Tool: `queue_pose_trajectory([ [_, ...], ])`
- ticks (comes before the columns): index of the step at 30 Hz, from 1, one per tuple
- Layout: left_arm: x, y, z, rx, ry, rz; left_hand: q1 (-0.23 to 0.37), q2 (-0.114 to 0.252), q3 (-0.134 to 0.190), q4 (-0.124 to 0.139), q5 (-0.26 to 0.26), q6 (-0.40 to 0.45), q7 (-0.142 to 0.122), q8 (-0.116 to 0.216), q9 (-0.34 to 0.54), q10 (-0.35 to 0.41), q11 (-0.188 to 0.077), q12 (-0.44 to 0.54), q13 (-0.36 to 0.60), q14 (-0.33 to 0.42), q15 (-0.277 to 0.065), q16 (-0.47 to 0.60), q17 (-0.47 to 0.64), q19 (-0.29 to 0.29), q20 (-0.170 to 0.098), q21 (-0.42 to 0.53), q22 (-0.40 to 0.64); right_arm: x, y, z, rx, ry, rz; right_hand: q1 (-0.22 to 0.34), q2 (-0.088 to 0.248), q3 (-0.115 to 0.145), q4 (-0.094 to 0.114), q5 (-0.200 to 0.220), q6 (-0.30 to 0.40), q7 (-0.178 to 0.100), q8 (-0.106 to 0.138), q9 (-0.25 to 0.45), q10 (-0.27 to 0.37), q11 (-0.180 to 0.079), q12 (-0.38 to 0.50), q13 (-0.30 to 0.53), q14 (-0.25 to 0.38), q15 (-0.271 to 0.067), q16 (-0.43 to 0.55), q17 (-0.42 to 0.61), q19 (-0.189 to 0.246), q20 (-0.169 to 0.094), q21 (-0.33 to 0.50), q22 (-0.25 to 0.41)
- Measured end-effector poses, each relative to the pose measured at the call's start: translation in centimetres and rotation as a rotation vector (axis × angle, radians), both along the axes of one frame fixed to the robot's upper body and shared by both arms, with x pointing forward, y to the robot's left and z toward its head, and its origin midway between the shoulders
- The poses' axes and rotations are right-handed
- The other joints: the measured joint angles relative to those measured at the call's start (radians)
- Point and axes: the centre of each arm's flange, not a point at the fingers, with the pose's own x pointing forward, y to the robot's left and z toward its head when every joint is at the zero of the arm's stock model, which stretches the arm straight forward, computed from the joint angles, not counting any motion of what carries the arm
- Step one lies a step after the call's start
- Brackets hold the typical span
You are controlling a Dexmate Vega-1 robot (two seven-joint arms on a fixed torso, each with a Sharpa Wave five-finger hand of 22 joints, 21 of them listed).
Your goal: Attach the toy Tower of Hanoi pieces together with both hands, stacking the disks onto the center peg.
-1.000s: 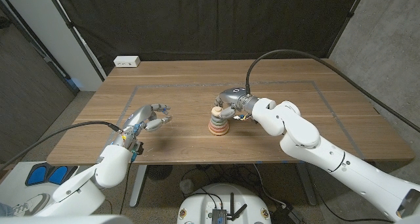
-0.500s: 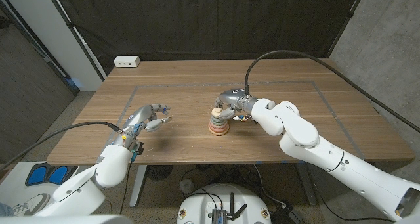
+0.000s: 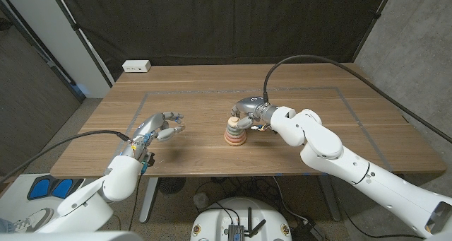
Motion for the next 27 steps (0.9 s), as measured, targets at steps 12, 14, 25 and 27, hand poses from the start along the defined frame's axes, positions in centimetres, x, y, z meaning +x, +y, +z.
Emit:
queue_pose_trajectory([
  [12,-0.01,0.02,-0.09,0.001,0.004,0.001,0.0,0.0,0.0,0.0,0.0,0.0,-0.001,0.0,0.0,0.0,0.0,0.0,0.0,0.0,0.0,0.0,0.0,0.0,0.0,0.0,0.0,0.08,-0.17,-0.14,-0.003,0.0,-0.002,0.0,0.0,0.0,0.0,0.0,-0.008,-0.008,0.005,0.001,-0.018,-0.018,-0.009,0.006,0.0,0.0,0.0,0.0,-0.004,-0.004,0.0,-0.005],
  [14,-0.02,0.02,-0.12,0.001,0.004,0.001,0.0,0.0,0.0,0.0,0.0,0.001,-0.001,0.0,0.0,0.0,0.0,0.0,0.0,0.0,0.0,0.0,0.0,0.0,0.0,0.0,0.0,0.07,-0.16,-0.19,-0.008,-0.003,-0.004,0.0,0.0,-0.003,0.003,0.0,-0.014,-0.014,0.005,0.001,-0.024,-0.024,-0.012,0.006,-0.004,-0.004,0.0,0.0,-0.004,-0.004,0.0,-0.005],
  [25,-0.06,0.05,-0.25,0.0,0.005,0.002,0.0,0.0,0.0,0.0,0.0,0.001,-0.001,0.0,0.0,0.006,-0.002,0.0,0.0,0.0,0.0,0.0,-0.005,0.0,0.0,0.0,0.0,-0.08,-0.15,-0.39,-0.038,-0.02,-0.017,0.0,0.0,-0.006,0.022,0.0,-0.085,-0.033,-0.03,0.029,-0.104,-0.041,-0.028,-0.016,-0.02,-0.001,-0.003,-0.001,-0.011,0.004,-0.007,-0.022],
  [27,-0.08,0.06,-0.24,0.0,0.005,0.002,0.0,0.0,0.0,0.0,0.0,0.002,-0.002,0.0,0.0,0.006,-0.002,0.0,0.005,0.0,0.0,0.0,-0.005,0.0,0.0,0.0,0.0,-0.2,-0.15,-0.42,-0.044,-0.026,-0.02,0.0,-0.001,-0.005,0.023,0.0,-0.099,-0.026,-0.037,0.029,-0.121,-0.038,-0.031,-0.02,-0.029,-0.004,-0.011,-0.002,-0.014,0.007,-0.007,-0.023],
])
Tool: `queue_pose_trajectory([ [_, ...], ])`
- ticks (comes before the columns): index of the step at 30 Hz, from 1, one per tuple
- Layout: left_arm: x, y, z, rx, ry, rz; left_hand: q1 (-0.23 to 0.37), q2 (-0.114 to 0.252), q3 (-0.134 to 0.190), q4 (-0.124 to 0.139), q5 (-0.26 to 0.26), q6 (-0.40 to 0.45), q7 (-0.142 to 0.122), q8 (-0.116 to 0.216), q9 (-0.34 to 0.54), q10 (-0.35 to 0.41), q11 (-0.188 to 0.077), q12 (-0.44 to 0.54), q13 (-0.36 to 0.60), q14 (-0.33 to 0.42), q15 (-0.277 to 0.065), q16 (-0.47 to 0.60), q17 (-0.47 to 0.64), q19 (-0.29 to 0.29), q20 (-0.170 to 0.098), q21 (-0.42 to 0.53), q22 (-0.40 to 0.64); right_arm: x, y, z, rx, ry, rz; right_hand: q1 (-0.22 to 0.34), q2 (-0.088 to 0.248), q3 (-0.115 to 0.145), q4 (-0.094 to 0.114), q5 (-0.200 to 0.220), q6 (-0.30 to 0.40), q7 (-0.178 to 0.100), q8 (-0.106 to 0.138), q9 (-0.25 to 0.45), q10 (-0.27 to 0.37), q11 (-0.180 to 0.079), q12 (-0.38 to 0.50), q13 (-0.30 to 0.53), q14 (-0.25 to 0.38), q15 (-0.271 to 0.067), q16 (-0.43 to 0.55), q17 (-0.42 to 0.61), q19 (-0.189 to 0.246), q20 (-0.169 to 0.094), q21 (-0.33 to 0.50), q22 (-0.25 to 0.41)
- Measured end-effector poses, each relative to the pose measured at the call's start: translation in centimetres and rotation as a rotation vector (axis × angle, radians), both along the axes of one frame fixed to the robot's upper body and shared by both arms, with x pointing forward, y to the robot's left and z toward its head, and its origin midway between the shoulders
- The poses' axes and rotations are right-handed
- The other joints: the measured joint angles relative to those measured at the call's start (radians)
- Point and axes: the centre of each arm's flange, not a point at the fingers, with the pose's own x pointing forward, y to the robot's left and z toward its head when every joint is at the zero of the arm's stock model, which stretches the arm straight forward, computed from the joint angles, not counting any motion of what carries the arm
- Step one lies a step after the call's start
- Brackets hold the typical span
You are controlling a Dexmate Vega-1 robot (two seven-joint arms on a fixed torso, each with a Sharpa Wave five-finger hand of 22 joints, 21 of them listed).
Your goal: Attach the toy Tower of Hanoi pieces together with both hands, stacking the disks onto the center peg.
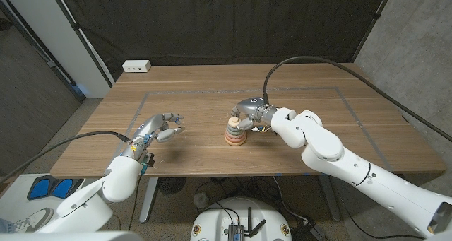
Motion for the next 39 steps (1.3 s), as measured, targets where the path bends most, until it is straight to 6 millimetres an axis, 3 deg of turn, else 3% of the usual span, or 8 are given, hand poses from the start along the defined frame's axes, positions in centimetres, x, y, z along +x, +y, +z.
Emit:
queue_pose_trajectory([
  [6,0.0,0.0,0.0,0.0,-0.001,0.0,0.0,0.0,0.0,0.0,0.0,0.0,0.0,0.0,0.0,0.001,0.001,0.0,0.001,0.0,0.0,0.0,0.0,0.0,0.0,0.0,0.0,-0.2,-0.1,0.0,-0.015,-0.01,-0.014,-0.006,-0.027,-0.008,0.0,0.002,-0.032,0.01,-0.014,-0.002,-0.027,0.01,0.0,-0.01,-0.007,0.0,0.0,0.0,-0.004,-0.003,-0.008,-0.005],
  [8,0.0,0.0,0.0,0.0,-0.002,0.001,0.0,0.0,0.004,-0.004,0.0,0.0,0.0,0.0,0.0,0.001,0.001,0.0,0.001,0.0,0.0,0.0,0.0,0.0,0.0,0.0,0.0,-0.3,0.0,0.0,-0.017,-0.012,-0.016,-0.008,-0.05,-0.008,0.0,0.002,-0.046,0.011,-0.018,-0.004,-0.039,0.012,0.0,-0.013,-0.013,-0.002,-0.006,0.0,-0.009,0.002,-0.008,-0.005],
  [12,-0.1,0.0,0.0,0.0,-0.002,0.0,0.0,0.0,0.004,-0.004,0.0,0.001,-0.001,0.0,0.0,0.005,-0.001,0.0,0.001,0.0,0.0,0.0,0.0,0.0,0.0,0.0,0.0,-0.5,-0.1,0.0,-0.024,-0.016,-0.024,-0.016,-0.058,-0.008,0.0,-0.004,-0.064,0.013,-0.027,-0.007,-0.049,0.021,0.0,-0.019,-0.024,0.002,-0.017,-0.008,-0.009,0.002,-0.008,-0.009],
  [28,-0.2,0.0,-0.1,-0.003,-0.001,0.003,0.0,0.0,0.009,0.0,0.0,0.002,-0.002,0.0,0.0,0.006,0.0,0.0,0.0,0.0,0.0,0.002,0.0,0.0,0.0,0.0,0.002,-1.0,-0.5,0.2,-0.03,-0.024,-0.047,-0.012,-0.075,-0.011,0.003,-0.012,-0.103,0.01,-0.036,-0.012,-0.08,0.032,0.0,-0.033,-0.039,0.015,-0.032,-0.014,-0.015,0.007,-0.016,-0.014],
  [39,-0.2,-0.2,0.0,-0.01,-0.008,0.003,0.0,0.0,0.008,0.0,0.0,0.002,-0.002,0.0,0.0,0.006,0.0,0.0,0.0,0.0,0.0,0.008,0.0,0.0,0.0,0.0,0.002,-1.8,-2.1,0.5,0.021,-0.054,-0.069,-0.012,-0.075,-0.011,0.003,-0.016,-0.079,0.009,-0.028,-0.012,-0.083,0.024,0.005,-0.05,-0.041,0.016,-0.032,-0.013,-0.025,0.011,-0.016,-0.019],
])
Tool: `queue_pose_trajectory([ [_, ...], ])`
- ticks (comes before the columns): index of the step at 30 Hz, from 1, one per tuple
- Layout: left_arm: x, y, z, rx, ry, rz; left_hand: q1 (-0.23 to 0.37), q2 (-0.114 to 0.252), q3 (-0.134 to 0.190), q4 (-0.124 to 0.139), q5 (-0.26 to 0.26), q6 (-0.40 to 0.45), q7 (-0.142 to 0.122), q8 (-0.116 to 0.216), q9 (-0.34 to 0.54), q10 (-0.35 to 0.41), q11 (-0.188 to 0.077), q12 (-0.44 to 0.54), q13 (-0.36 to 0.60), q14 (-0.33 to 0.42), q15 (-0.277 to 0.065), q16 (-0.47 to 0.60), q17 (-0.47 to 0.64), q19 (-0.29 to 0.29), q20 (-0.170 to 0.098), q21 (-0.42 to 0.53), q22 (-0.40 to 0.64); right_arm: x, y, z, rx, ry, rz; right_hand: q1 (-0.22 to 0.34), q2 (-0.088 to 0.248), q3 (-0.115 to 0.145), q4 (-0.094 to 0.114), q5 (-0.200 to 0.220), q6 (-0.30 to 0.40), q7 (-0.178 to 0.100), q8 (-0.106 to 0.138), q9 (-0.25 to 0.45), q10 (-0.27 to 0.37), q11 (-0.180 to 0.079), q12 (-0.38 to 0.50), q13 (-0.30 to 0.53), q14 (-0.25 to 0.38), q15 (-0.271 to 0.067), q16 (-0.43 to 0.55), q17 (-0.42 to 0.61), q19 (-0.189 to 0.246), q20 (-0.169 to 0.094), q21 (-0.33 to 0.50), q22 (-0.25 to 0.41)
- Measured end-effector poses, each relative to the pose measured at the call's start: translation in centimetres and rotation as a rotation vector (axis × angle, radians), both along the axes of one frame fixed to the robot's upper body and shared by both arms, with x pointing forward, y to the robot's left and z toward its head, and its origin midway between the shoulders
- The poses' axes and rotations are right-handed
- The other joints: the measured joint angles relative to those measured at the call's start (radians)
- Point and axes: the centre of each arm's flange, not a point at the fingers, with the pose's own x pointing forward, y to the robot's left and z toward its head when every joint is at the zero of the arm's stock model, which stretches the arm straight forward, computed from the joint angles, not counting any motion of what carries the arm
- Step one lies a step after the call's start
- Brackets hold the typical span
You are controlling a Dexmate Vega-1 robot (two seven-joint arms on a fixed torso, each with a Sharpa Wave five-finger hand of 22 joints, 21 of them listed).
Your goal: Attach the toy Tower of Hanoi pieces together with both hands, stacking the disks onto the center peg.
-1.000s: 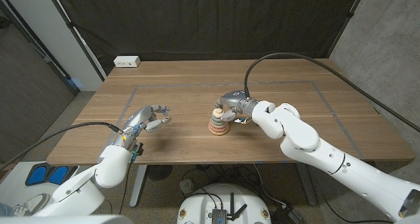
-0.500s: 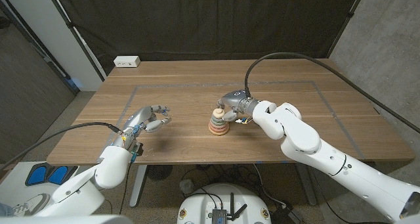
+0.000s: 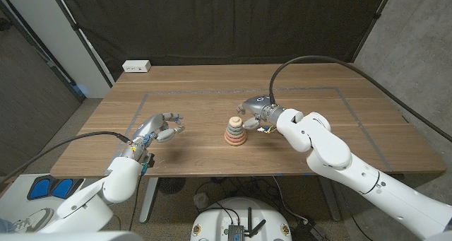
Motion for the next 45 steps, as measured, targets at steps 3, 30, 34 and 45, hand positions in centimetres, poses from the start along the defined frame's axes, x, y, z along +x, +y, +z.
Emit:
queue_pose_trajectory([
  [3,0.0,-0.2,0.0,-0.004,-0.001,-0.002,0.0,0.0,0.0,0.0,0.0,0.0,0.0,0.0,0.0,0.0,0.0,0.0,0.0,0.0,0.0,0.0,0.0,0.0,0.0,0.0,0.0,-0.1,-0.5,0.2,0.027,-0.014,-0.006,0.0,0.0,0.0,0.0,0.0,0.004,-0.004,0.004,0.0,0.007,-0.006,0.007,-0.003,0.0,0.0,-0.007,0.0,0.0,0.0,0.0,0.0],
  [30,0.2,-0.7,0.6,-0.004,-0.018,0.012,-0.007,-0.007,0.01,-0.001,0.0,-0.015,-0.003,-0.008,0.0,-0.026,-0.004,-0.01,0.002,0.0,0.0,0.0,0.0,0.0,0.0,0.0,0.0,-1.7,-5.6,-0.9,0.246,-0.112,-0.072,0.024,0.053,0.009,0.0,0.0,0.065,-0.011,0.033,0.017,0.081,-0.026,0.022,-0.025,0.018,-0.011,0.005,0.011,0.008,0.0,0.0,0.0],
  [34,0.2,-0.9,0.9,0.003,-0.026,0.014,-0.007,-0.007,0.01,-0.001,0.0,-0.019,0.001,-0.016,0.0,-0.035,-0.002,-0.014,0.002,0.0,0.0,0.0,0.0,0.0,0.0,0.0,0.0,-1.8,-6.3,-1.2,0.268,-0.126,-0.086,0.024,0.053,0.009,0.0,0.0,0.068,-0.011,0.037,0.018,0.081,-0.026,0.022,-0.029,0.018,-0.011,0.009,0.011,0.015,-0.007,0.0,0.0],
  [45,0.3,-1.1,1.1,-0.021,-0.055,0.014,-0.011,-0.011,0.01,-0.001,0.0,-0.041,0.001,-0.016,0.0,-0.047,-0.003,-0.018,0.002,0.0,0.0,0.0,0.0,0.0,0.0,0.0,0.0,-2.1,-8.9,-1.9,0.34,-0.178,-0.129,0.032,0.061,0.011,-0.003,0.0,0.075,-0.018,0.041,0.021,0.081,-0.026,0.022,-0.033,0.024,-0.016,0.016,0.011,0.015,-0.007,0.006,0.0],
])
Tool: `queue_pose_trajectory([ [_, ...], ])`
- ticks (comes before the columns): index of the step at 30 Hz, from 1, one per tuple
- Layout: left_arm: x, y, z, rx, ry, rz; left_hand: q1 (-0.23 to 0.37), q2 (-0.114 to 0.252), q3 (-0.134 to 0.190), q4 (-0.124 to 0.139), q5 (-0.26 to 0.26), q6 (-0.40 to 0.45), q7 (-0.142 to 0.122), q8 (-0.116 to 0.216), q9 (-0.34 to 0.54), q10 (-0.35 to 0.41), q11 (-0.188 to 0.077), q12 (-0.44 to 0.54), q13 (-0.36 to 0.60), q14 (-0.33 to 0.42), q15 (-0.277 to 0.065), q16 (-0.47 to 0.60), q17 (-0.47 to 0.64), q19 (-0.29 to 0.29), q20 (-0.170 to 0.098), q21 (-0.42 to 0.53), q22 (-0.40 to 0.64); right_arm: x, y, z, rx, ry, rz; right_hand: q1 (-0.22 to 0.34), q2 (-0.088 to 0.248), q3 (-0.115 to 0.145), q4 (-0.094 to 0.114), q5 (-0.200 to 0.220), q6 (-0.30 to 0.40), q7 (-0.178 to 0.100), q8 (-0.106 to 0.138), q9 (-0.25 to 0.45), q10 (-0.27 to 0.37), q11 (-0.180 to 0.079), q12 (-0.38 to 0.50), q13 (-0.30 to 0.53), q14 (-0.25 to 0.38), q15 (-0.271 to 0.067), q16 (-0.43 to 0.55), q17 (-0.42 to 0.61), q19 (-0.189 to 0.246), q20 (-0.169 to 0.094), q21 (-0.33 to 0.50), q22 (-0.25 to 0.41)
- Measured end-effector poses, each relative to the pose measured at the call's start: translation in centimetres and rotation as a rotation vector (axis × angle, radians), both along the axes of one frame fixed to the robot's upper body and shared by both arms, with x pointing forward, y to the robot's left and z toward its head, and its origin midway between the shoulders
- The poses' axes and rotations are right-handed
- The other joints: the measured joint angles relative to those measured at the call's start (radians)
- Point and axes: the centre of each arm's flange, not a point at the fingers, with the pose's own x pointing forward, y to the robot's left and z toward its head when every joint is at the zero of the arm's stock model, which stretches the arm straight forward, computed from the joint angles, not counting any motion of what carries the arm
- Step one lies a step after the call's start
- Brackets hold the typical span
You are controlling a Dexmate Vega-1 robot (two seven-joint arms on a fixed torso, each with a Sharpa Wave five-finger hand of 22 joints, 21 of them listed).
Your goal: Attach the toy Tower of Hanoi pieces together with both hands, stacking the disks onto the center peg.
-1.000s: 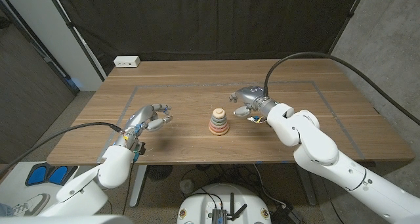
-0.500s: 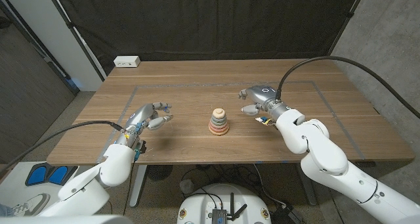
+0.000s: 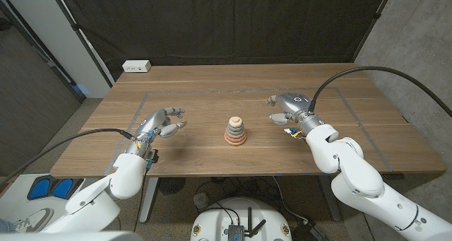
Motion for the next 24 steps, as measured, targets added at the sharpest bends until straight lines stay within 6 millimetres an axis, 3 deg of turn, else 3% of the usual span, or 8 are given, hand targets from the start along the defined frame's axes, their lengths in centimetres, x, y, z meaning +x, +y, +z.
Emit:
queue_pose_trajectory([
  [24,0.6,-1.2,-0.6,-0.076,-0.125,0.038,0.001,0.001,0.0,0.0,0.0,0.004,-0.007,0.003,0.005,-0.002,0.0,0.004,-0.005,0.0,0.0,0.0,0.0,0.0,0.0,0.0,0.0,0.8,-6.7,-2.3,0.076,-0.068,-0.061,0.008,0.008,0.003,-0.003,0.004,0.0,0.0,0.0,0.014,0.009,-0.002,0.0,-0.001,0.013,0.002,0.004,0.0,0.0,0.0,0.001,-0.005],
])
